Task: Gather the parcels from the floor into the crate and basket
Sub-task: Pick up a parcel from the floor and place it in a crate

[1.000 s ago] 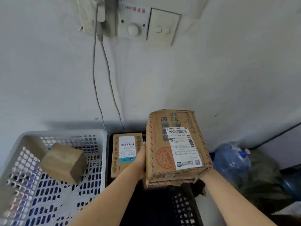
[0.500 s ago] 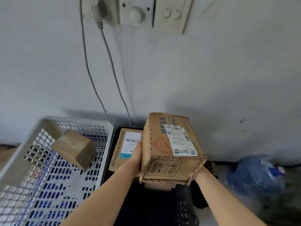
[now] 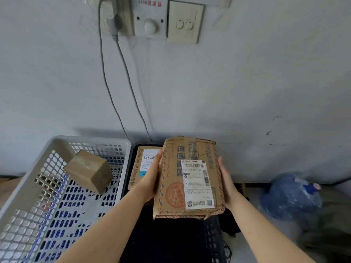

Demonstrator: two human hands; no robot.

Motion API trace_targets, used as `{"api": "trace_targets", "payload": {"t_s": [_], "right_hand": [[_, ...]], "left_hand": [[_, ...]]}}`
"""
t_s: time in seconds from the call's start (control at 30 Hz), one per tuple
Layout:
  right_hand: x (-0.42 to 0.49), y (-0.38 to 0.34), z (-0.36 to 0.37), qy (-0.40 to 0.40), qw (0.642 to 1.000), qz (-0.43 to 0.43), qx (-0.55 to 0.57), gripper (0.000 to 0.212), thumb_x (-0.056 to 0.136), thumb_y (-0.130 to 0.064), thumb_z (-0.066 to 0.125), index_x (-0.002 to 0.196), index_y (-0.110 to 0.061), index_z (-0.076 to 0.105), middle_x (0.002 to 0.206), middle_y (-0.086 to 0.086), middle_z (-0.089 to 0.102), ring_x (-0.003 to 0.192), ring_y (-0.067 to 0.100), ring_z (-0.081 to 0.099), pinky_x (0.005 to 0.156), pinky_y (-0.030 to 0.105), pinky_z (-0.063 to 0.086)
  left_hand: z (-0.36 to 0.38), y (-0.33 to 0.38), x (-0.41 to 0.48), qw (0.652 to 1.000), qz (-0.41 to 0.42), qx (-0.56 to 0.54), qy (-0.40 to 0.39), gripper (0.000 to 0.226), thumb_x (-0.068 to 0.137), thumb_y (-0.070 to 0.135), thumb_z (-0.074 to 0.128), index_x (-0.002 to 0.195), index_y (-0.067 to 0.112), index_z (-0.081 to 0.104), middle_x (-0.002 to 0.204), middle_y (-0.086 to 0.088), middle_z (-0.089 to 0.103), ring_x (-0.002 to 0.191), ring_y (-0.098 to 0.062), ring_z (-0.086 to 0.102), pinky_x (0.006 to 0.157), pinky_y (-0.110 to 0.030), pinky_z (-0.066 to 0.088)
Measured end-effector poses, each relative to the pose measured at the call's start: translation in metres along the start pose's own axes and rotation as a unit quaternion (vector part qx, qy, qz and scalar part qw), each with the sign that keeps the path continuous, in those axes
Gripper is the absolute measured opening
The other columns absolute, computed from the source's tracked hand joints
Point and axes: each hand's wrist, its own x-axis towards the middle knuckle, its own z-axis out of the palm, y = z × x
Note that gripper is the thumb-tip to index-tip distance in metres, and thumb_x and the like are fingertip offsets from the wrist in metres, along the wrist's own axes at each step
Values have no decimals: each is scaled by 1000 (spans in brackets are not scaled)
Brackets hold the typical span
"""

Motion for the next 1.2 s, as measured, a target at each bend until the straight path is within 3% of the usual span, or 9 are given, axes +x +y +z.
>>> {"api": "trace_targets", "payload": {"t_s": [0.13, 0.23, 0.4, 0.57, 0.8, 0.9, 1.0, 1.13, 1.2], "right_hand": [[-17, 28, 7, -11, 999, 37, -17, 72, 92, -69, 39, 118, -8, 66, 107, 19, 70, 97, 35, 69, 81, 45, 57], [-28, 43, 14, -14, 997, 67, -29, 67, 90, -65, 46, 125, -10, 65, 115, 19, 68, 104, 36, 66, 94, 48, 50], [-40, 65, 28, -45, 991, 113, -51, 63, 85, -60, 53, 122, -12, 67, 114, 19, 70, 100, 33, 68, 92, 43, 49], [-45, 92, 45, -66, 985, 147, -60, 64, 87, -58, 57, 133, -13, 60, 123, 18, 66, 109, 31, 66, 92, 41, 48], [-40, 117, 31, -82, 958, 247, -121, 83, 72, -76, 66, 132, -19, 62, 135, 15, 60, 126, 35, 56, 114, 54, 33], [-33, 122, 35, -59, 958, 235, -150, 73, 81, -71, 59, 127, -15, 67, 126, 16, 66, 118, 33, 63, 110, 49, 40], [-31, 128, 41, -37, 967, 202, -148, 54, 92, -55, 53, 124, -14, 65, 114, 16, 72, 101, 31, 70, 92, 43, 52], [-19, 131, 39, -20, 982, 157, -100, 45, 97, -44, 51, 123, -11, 65, 113, 18, 71, 99, 33, 68, 89, 44, 50], [-9, 131, 41, -6, 983, 141, -116, 39, 99, -41, 47, 118, -13, 67, 103, 14, 74, 93, 30, 69, 82, 39, 53]], "left_hand": [[-18, -18, -28, 1000, 10, -15, 3, 72, 86, 74, 38, 127, 20, 61, 118, -11, 70, 105, -28, 69, 90, -43, 52], [-36, -36, -42, 999, 6, -33, 28, 82, 77, 77, 54, 138, 22, 50, 127, -12, 64, 111, -32, 66, 95, -47, 51], [-61, -57, -66, 998, 9, -55, 34, 59, 94, 60, 38, 119, 15, 65, 111, -16, 71, 97, -32, 69, 84, -40, 52], [-85, -75, -71, 997, 35, -23, 72, 44, 99, 42, 33, 95, 12, 64, 71, -6, 72, 58, -20, 68, 54, -25, 51], [-103, -92, -82, 992, -30, -25, 123, 41, 101, 38, 31, 83, 11, 55, 60, -6, 63, 48, -19, 60, 51, -25, 47], [-96, -96, -78, 987, -48, 24, 155, 38, 99, 34, 33, 99, 8, 61, 76, -10, 71, 63, -21, 68, 56, -29, 54], [-101, -104, -61, 978, -39, 62, 196, 51, 84, 41, 41, 121, 10, 56, 106, -15, 70, 93, -31, 70, 79, -48, 59], [-92, -94, -53, 978, -27, 88, 188, 43, 95, 38, 40, 126, 9, 51, 108, -15, 70, 92, -31, 70, 73, -39, 59], [-88, -86, -51, 975, 2, 106, 197, 36, 98, 33, 42, 125, 11, 52, 107, -12, 70, 92, -29, 70, 79, -41, 59]]}}
